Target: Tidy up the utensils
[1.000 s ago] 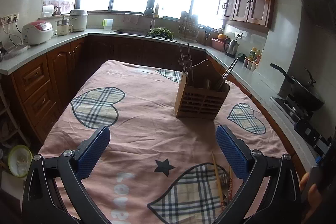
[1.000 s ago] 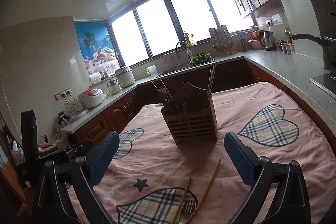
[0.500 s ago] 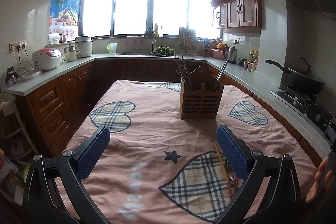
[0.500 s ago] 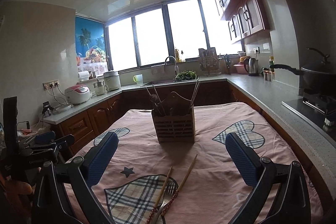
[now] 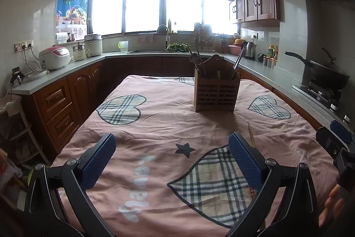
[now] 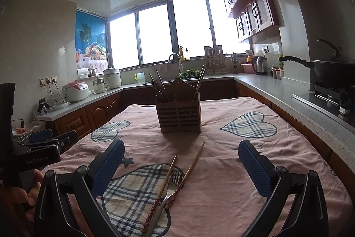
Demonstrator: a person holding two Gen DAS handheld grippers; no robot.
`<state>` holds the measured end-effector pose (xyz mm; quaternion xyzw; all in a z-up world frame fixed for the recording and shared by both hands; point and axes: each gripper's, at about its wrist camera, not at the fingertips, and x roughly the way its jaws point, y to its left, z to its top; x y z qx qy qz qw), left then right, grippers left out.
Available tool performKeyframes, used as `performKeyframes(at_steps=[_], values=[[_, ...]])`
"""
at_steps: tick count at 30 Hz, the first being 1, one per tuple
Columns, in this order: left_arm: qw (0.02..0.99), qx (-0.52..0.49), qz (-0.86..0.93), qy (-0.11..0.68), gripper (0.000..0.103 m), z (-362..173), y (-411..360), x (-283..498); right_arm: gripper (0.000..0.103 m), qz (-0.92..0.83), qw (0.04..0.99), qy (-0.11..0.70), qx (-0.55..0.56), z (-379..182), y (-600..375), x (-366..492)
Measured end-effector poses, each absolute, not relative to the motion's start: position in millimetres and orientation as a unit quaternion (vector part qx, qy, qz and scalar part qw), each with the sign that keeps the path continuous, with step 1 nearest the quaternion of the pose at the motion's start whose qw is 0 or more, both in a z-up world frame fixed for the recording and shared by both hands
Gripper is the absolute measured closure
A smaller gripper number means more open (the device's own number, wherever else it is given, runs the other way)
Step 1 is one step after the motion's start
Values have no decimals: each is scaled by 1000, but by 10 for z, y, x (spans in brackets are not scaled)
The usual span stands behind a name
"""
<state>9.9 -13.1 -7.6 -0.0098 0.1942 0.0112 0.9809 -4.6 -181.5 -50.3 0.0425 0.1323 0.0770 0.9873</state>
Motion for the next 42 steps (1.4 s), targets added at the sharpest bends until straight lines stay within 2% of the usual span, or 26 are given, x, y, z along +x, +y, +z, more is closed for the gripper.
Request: performKeyframes(at_steps=[42], values=[[982,-5,14,187,0,-5,-115,17,0,89,987,124,43,-399,-1765,-127]])
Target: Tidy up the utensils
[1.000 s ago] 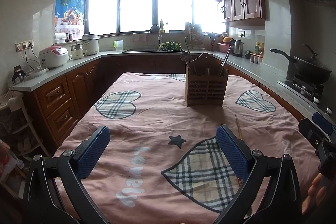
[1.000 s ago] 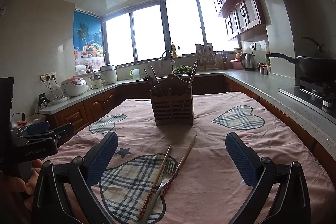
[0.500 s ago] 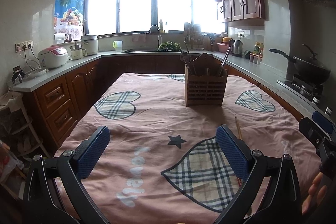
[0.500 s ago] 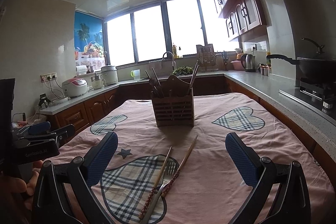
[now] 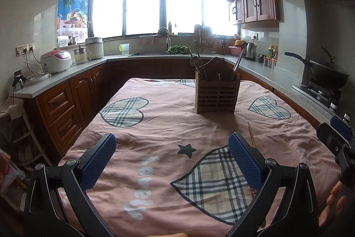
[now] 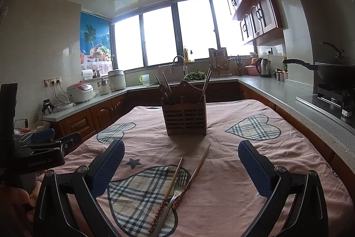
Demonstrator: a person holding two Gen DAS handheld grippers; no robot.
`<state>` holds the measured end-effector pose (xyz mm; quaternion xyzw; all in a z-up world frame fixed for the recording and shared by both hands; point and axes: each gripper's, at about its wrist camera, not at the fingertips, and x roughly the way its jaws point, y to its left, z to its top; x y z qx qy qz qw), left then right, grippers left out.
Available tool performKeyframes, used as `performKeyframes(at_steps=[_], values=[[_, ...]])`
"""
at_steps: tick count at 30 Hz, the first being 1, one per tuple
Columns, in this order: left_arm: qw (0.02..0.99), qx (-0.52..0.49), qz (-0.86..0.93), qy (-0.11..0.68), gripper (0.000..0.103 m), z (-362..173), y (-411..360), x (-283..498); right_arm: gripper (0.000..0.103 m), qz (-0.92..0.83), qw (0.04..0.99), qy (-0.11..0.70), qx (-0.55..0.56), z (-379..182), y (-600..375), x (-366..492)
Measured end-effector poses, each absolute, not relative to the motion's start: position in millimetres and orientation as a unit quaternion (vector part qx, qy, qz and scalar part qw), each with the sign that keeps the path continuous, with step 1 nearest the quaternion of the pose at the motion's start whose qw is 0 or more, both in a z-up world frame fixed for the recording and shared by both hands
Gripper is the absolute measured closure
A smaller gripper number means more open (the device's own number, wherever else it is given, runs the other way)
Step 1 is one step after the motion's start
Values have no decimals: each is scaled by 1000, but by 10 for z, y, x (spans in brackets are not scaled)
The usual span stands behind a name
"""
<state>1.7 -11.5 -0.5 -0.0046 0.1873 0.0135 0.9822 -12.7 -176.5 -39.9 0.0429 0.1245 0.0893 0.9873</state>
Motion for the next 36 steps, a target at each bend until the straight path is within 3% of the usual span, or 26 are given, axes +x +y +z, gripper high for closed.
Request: performKeyframes(at_steps=[36], values=[[983,2,14,184,0,10,-109,24,0,99,987,117,39,-291,-1766,-100]])
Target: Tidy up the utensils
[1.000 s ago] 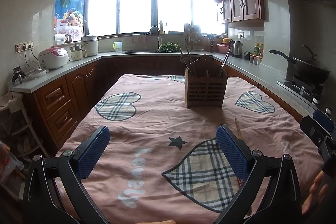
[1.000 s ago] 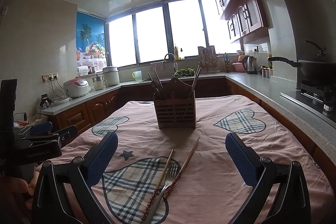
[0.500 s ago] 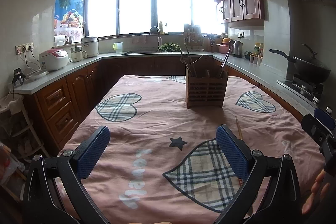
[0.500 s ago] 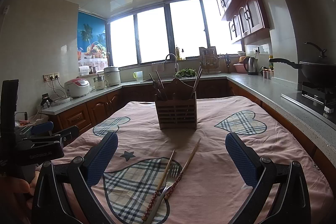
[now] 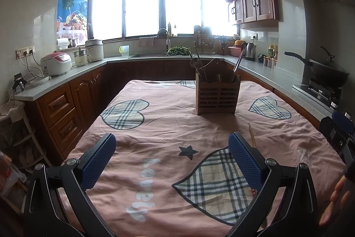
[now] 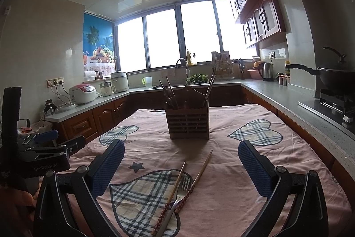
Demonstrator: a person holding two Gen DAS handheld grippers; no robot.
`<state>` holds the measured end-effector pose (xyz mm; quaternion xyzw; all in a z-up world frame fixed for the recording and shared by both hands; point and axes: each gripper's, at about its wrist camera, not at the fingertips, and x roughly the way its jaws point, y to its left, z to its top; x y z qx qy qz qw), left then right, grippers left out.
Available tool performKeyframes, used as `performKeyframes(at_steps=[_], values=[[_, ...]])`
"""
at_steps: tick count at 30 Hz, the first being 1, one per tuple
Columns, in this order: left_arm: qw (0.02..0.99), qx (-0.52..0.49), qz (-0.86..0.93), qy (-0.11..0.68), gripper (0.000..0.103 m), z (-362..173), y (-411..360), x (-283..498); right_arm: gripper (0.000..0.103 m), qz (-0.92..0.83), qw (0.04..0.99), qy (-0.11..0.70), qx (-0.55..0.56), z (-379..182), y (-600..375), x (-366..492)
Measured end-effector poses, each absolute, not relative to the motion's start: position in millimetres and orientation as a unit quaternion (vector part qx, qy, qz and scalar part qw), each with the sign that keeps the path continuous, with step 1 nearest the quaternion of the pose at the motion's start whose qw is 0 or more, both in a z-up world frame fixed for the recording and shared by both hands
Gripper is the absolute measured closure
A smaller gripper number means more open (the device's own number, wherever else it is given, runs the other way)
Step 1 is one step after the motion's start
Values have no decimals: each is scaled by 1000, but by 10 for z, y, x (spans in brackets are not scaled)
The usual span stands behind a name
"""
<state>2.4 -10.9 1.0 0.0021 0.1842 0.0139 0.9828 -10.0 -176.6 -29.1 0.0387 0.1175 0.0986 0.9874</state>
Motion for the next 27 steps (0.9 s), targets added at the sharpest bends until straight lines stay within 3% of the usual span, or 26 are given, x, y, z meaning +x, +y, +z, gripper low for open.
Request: performKeyframes(at_steps=[27], values=[[980,8,14,198,0,-34,-116,225,0,96,985,138,46,-372,-1808,92]])
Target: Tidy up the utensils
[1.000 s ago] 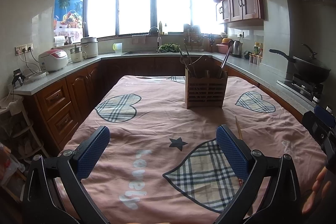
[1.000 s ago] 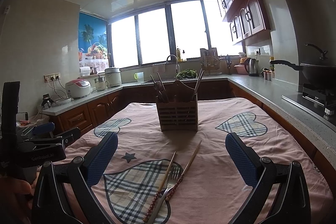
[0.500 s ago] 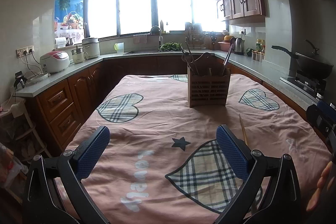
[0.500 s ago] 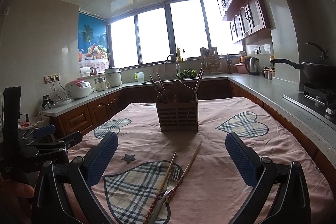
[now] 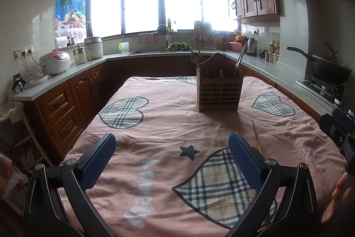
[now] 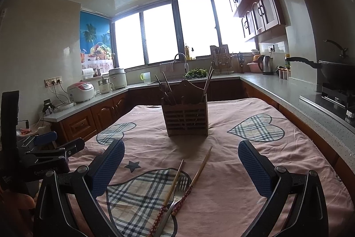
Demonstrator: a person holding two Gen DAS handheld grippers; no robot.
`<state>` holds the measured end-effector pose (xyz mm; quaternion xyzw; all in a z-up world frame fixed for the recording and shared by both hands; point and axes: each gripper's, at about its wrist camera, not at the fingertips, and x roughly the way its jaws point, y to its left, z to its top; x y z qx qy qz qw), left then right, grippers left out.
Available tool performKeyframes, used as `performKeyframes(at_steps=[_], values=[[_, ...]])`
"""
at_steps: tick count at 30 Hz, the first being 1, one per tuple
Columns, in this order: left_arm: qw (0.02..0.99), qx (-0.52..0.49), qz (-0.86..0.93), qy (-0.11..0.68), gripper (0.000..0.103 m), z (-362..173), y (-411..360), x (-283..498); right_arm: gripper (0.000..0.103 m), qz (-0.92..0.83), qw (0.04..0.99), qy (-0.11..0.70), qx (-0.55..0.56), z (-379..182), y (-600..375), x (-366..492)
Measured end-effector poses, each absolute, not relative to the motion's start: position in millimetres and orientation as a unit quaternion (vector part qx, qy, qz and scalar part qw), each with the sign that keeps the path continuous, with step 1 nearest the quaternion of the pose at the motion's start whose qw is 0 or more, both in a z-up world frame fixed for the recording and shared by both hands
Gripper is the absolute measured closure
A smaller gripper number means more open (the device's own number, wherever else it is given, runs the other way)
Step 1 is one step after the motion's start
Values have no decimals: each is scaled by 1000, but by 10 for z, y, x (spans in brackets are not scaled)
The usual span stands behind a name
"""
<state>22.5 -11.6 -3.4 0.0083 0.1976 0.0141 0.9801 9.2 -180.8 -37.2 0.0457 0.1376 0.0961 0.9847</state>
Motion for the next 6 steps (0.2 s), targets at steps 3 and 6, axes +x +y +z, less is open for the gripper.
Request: performKeyframes(at_steps=[3,6], values=[[980,6,10,198,0,-15,-109,262,0,97,984,143,48,-386,-1821,158],[980,4,7,197,0,4,-119,306,0,98,982,151,48,-402,-1819,240]])
